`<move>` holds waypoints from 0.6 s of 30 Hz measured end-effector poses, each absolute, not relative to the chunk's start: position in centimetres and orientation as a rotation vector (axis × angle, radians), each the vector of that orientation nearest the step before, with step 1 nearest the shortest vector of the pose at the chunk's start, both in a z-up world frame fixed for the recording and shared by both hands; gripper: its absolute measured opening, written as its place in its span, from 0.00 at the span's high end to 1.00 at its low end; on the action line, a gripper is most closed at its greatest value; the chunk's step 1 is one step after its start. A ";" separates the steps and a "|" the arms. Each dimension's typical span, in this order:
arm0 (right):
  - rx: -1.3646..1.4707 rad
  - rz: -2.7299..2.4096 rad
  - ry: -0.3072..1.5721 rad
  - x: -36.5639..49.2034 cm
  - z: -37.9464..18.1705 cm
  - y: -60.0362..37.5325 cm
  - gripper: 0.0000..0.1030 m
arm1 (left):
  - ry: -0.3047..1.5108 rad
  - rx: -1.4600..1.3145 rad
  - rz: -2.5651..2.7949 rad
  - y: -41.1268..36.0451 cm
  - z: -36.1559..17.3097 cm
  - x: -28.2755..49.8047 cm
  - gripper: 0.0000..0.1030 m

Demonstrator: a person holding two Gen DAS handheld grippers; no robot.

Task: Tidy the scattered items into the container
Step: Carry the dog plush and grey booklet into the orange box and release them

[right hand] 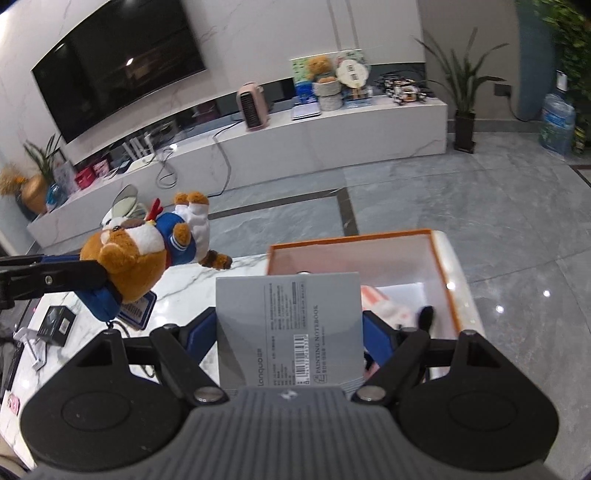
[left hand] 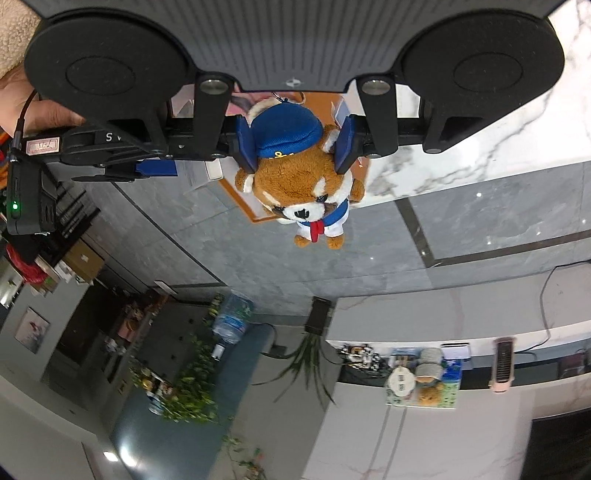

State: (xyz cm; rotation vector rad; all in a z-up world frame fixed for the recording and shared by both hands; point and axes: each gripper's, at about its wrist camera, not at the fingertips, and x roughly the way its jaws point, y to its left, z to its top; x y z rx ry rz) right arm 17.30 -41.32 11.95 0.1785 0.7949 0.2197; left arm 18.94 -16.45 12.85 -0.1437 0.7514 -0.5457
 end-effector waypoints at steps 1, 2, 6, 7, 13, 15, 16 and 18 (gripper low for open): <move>0.185 0.208 0.795 17.2 11.9 -41.9 0.20 | 0.753 -0.141 -0.554 -17.0 12.8 19.0 0.49; 0.189 0.198 0.797 17.1 11.8 -42.4 0.20 | 0.755 -0.139 -0.561 -17.4 12.7 18.9 0.49; 0.200 0.168 0.805 17.1 11.4 -43.9 0.20 | 0.768 -0.132 -0.592 -19.3 12.0 18.8 0.50; 0.202 0.162 0.807 17.2 11.4 -44.1 0.20 | 0.772 -0.130 -0.600 -19.7 11.8 18.9 0.50; 0.206 0.144 0.817 17.5 10.8 -45.1 0.20 | 0.812 -0.128 -0.624 -22.0 10.0 20.3 0.50; 0.207 0.138 0.822 17.5 10.4 -45.4 0.20 | 0.821 -0.132 -0.618 -22.8 9.6 21.1 0.51; 0.206 0.134 0.826 17.7 10.3 -45.6 0.20 | 0.823 -0.130 -0.614 -23.2 9.5 21.7 0.53; 0.203 0.128 0.833 17.8 10.0 -45.9 0.20 | 0.826 -0.125 -0.613 -23.9 9.5 22.4 0.63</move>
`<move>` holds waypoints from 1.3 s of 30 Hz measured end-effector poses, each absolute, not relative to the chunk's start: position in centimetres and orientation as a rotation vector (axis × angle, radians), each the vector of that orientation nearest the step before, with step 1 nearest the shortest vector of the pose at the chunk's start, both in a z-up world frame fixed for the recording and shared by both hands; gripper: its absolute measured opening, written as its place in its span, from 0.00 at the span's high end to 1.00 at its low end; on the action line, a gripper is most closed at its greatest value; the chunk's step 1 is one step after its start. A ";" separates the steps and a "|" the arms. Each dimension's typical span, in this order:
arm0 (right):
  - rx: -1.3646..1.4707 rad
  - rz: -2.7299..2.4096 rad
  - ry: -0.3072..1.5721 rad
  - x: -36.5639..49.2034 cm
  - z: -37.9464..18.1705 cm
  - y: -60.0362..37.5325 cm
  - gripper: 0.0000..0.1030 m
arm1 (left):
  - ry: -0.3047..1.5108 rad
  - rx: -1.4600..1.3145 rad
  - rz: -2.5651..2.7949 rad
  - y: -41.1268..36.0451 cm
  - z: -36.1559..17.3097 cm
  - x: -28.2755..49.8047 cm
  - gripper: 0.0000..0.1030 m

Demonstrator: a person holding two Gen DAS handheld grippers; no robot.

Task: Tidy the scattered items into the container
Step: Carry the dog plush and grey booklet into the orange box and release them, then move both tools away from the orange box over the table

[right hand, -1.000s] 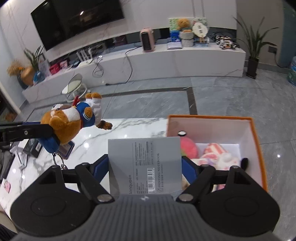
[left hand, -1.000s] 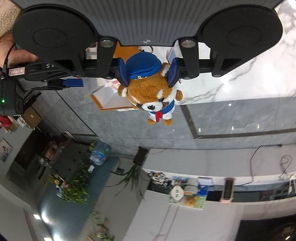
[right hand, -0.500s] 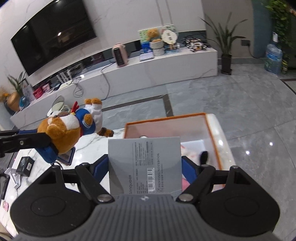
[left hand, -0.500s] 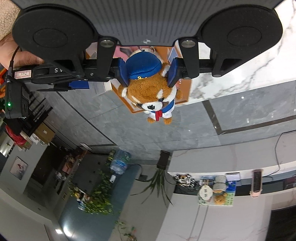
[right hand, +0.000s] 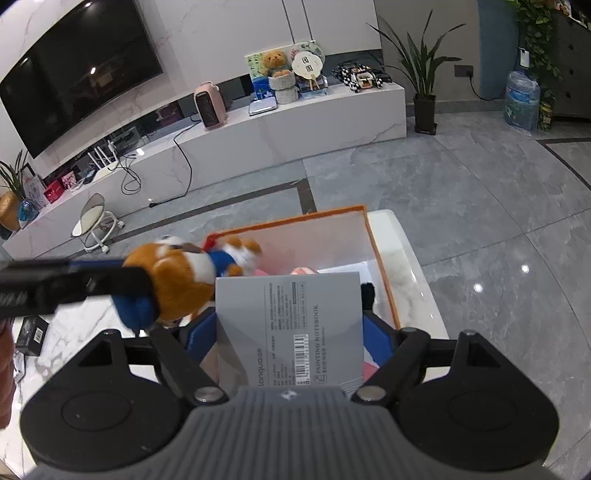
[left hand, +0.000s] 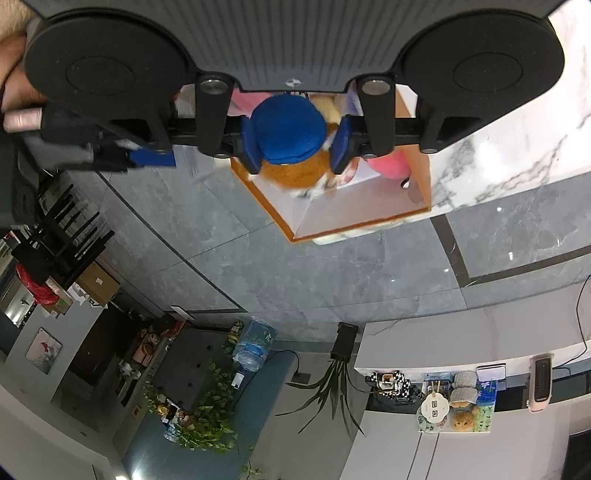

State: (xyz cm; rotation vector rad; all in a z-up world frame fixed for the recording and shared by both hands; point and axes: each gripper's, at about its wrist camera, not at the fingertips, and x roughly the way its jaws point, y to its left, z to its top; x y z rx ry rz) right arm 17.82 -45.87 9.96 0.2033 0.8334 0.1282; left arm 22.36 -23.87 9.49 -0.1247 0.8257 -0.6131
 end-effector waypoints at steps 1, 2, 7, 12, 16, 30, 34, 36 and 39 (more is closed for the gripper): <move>0.204 0.129 0.836 17.8 9.8 -46.1 0.20 | 0.828 -0.119 -0.616 -24.3 9.5 22.7 0.63; 0.206 0.129 0.840 18.0 9.6 -46.3 0.20 | 0.827 -0.117 -0.622 -24.7 9.5 23.0 0.64; 0.205 0.119 0.855 18.4 8.8 -46.6 0.20 | 0.813 -0.100 -0.621 -26.5 9.3 24.1 0.64; 0.204 0.120 0.864 18.7 8.2 -46.7 0.20 | 0.756 -0.101 -0.615 -28.0 9.5 25.3 0.67; 0.204 0.118 0.870 18.9 7.9 -46.8 0.20 | 0.709 -0.119 -0.632 -29.1 10.2 25.9 0.67; 0.160 0.119 0.903 19.2 6.9 -45.8 0.12 | 0.718 -0.068 -0.570 -29.4 8.9 25.8 0.36; 0.157 0.108 0.904 19.5 7.0 -45.7 0.12 | 0.720 -0.068 -0.574 -29.1 8.9 25.9 0.31; 0.157 0.105 0.901 19.5 7.1 -45.6 0.12 | 0.723 -0.064 -0.574 -29.0 8.9 25.8 0.27; 0.154 0.098 0.901 19.6 7.2 -45.4 0.11 | 0.726 -0.060 -0.572 -28.8 8.9 25.8 0.23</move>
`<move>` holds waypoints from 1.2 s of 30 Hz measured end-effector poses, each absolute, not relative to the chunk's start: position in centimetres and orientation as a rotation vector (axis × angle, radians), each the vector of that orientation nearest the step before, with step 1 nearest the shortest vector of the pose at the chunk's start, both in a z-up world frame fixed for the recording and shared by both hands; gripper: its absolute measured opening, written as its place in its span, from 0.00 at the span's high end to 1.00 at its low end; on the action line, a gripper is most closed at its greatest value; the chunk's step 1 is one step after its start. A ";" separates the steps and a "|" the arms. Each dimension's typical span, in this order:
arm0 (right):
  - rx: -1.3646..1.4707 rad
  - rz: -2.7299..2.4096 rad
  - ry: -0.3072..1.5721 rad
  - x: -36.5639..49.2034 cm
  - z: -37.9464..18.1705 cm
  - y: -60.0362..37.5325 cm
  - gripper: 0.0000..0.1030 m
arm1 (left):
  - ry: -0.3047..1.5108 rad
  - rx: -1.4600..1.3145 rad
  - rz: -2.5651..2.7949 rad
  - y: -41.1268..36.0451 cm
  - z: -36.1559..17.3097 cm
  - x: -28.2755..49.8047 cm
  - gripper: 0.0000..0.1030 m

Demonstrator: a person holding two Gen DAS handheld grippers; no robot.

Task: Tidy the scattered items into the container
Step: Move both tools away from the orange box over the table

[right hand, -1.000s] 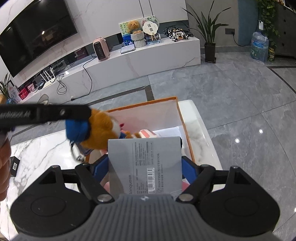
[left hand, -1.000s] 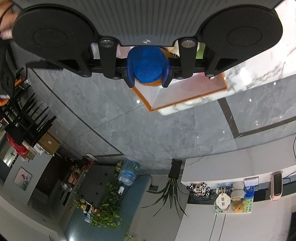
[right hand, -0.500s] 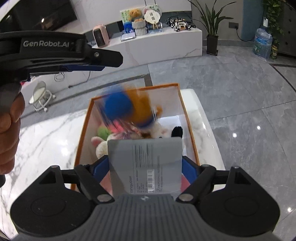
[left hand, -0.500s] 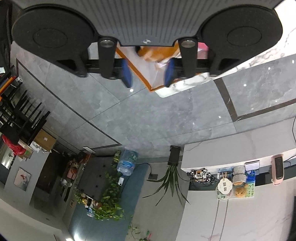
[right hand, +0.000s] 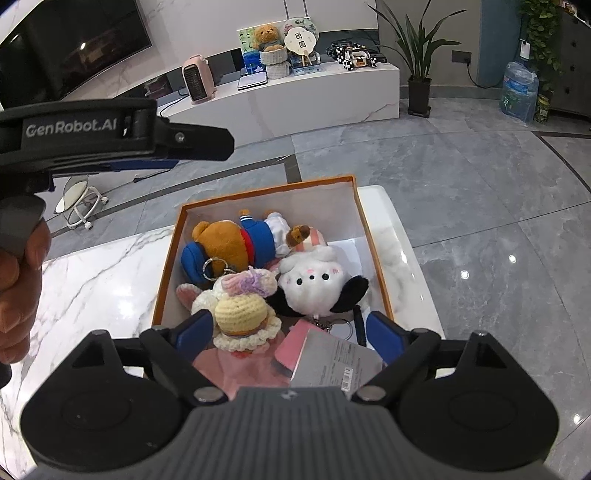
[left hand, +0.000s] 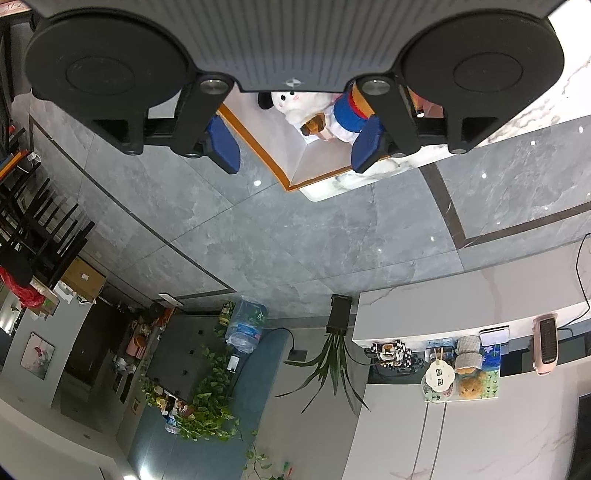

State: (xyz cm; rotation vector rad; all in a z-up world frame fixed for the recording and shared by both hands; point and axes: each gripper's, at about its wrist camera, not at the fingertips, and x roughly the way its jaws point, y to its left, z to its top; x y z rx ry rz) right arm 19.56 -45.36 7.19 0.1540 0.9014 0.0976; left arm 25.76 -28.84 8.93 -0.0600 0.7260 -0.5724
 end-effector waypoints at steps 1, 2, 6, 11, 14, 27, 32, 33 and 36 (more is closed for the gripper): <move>0.153 0.095 0.901 19.6 7.2 -45.3 0.11 | 0.727 -0.059 -0.573 -28.9 8.9 25.7 0.23; 0.151 0.094 0.900 19.6 7.2 -45.3 0.11 | 0.729 -0.057 -0.574 -28.9 9.0 25.7 0.23; 0.140 0.091 0.900 19.8 7.4 -44.8 0.11 | 0.733 -0.050 -0.569 -28.2 9.1 25.7 0.22; 0.129 0.089 0.889 19.9 7.9 -44.0 0.10 | 0.738 -0.057 -0.545 -26.6 9.6 25.3 0.22; 0.125 0.088 0.878 20.0 8.2 -43.5 0.10 | 0.724 -0.062 -0.534 -25.2 10.2 24.7 0.19; 0.058 0.136 0.878 21.4 9.0 -38.3 0.09 | 0.694 -0.096 -0.447 -17.8 12.0 23.8 0.16; 0.030 0.153 0.884 22.0 8.9 -36.2 0.09 | 0.686 -0.120 -0.393 -13.7 12.1 23.3 0.16; 0.023 0.160 0.886 22.1 8.9 -35.7 0.09 | 0.684 -0.132 -0.381 -12.9 12.1 23.1 0.16; -0.007 0.172 0.893 22.3 8.7 -34.2 0.09 | 0.687 -0.168 -0.358 -10.3 11.6 22.7 0.16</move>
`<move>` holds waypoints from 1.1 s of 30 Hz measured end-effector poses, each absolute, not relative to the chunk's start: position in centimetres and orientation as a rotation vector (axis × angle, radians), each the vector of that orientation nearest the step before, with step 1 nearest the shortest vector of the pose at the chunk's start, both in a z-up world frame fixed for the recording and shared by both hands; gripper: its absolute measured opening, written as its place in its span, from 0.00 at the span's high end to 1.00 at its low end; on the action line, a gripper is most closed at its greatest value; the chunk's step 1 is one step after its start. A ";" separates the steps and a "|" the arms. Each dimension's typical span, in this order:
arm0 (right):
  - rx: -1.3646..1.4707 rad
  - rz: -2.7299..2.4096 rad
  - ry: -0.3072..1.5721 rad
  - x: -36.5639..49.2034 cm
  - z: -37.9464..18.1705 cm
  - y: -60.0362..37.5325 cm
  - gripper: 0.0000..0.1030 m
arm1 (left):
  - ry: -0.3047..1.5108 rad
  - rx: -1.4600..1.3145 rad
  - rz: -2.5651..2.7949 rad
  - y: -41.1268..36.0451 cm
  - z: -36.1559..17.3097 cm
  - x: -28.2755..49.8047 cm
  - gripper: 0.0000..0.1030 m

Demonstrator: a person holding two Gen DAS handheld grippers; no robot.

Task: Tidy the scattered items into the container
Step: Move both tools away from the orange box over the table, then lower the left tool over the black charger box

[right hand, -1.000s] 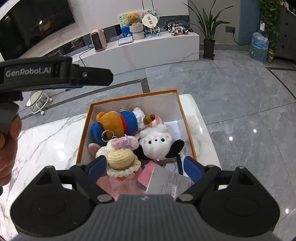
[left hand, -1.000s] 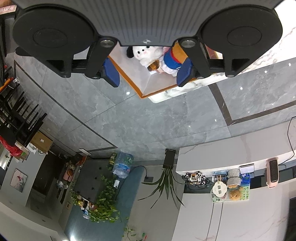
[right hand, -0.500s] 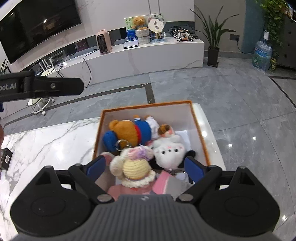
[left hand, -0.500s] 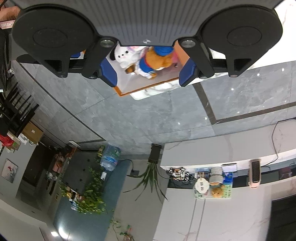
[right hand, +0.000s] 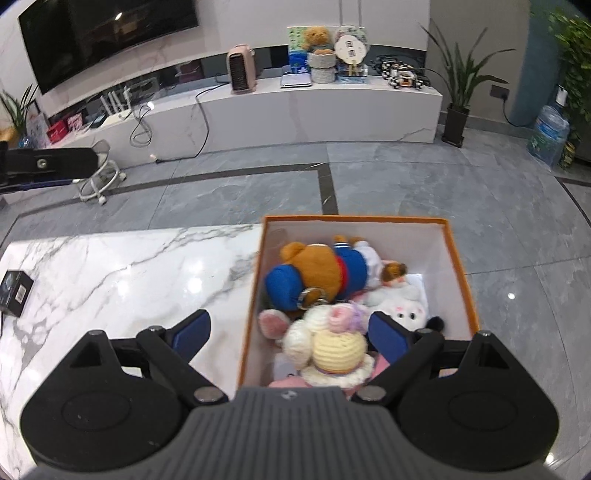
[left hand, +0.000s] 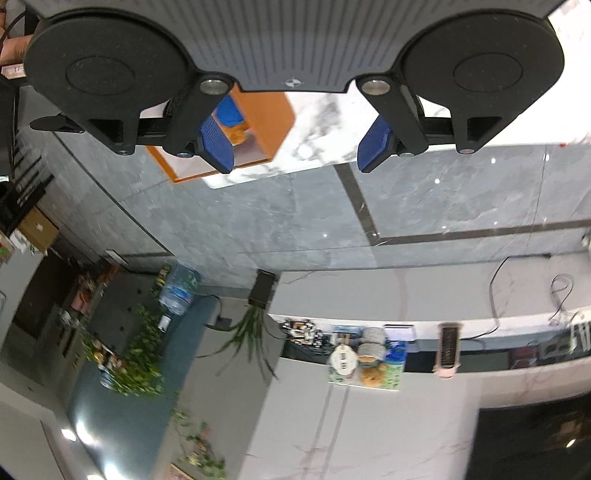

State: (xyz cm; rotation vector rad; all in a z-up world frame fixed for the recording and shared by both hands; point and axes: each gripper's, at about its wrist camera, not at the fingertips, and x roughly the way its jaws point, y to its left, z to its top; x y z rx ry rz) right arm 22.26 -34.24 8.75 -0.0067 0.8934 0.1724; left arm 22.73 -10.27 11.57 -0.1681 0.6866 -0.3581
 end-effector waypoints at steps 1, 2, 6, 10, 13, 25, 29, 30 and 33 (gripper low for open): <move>-0.015 0.177 0.896 22.3 8.7 -33.7 0.09 | 0.690 -0.180 -0.349 -9.4 11.3 22.5 0.16; -0.024 0.183 0.896 22.4 8.6 -33.2 0.09 | 0.693 -0.189 -0.343 -8.6 11.0 22.3 0.16; -0.039 0.232 0.894 22.7 8.5 -31.1 0.09 | 0.714 -0.224 -0.319 -5.5 9.8 21.5 0.16; -0.079 0.257 0.910 23.3 8.0 -28.5 0.09 | 0.738 -0.212 -0.285 -2.4 9.0 21.1 0.16; -0.102 0.272 0.915 23.6 7.8 -26.6 0.09 | 0.739 -0.244 -0.245 0.5 8.5 20.6 0.16; -0.242 0.348 0.974 24.5 4.7 -18.3 0.08 | 0.775 -0.289 -0.112 11.2 2.8 17.6 0.15; -0.277 0.362 0.993 24.9 3.2 -16.3 0.08 | 0.786 -0.245 0.017 15.9 1.5 17.5 0.15; -0.279 0.367 0.996 25.0 2.9 -16.0 0.08 | 0.784 -0.246 0.033 17.2 1.4 17.3 0.15; -0.283 0.380 1.005 25.6 2.2 -14.7 0.08 | 0.773 -0.282 0.088 21.2 0.5 16.5 0.15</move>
